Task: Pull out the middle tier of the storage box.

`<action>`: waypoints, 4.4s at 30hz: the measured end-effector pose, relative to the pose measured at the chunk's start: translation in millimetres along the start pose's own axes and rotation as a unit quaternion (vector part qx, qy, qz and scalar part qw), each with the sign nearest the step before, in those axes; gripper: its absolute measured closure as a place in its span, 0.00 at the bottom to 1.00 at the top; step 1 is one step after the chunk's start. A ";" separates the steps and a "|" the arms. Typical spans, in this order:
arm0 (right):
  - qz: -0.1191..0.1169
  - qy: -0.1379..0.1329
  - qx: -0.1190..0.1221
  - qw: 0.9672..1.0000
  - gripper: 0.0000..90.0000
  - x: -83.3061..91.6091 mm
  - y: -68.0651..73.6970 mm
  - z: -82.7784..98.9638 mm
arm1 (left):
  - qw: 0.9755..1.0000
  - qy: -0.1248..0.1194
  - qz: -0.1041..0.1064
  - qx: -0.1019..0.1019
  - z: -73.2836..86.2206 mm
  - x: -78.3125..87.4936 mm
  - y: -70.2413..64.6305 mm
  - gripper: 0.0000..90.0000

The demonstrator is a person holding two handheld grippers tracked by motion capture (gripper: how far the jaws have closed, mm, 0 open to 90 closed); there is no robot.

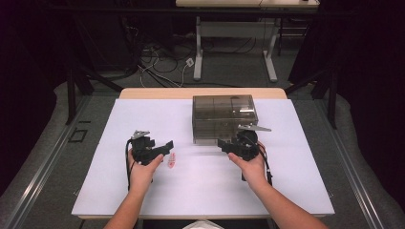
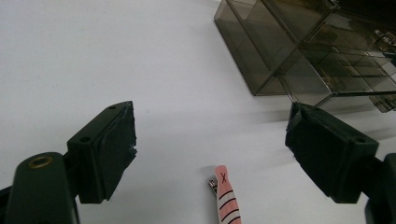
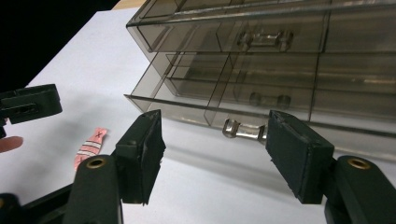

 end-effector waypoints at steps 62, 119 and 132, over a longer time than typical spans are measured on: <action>0.136 0.096 0.056 0.984 0.65 -11.6 -100.7 -37.9 | 1.000 0.003 0.001 0.000 1.7 -1.9 -0.7 0.18; 0.161 0.157 -0.010 0.974 0.94 -27.4 -117.0 -19.0 | 1.000 0.006 0.000 0.002 3.6 -3.3 0.7 0.18; 0.156 0.165 -0.012 0.974 0.94 -22.3 -115.6 -10.0 | 1.000 0.006 0.000 0.002 4.1 -3.9 0.4 0.18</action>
Point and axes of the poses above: each handheld gripper's, and its own axes: x roughly backward along the jaws, z roughly out of its underside, y roughly to its left, the point moved 10 cm from there along -x, roughly forward along the jaws, and after that the axes turned 9 degrees about z, right-handed, at the moved point
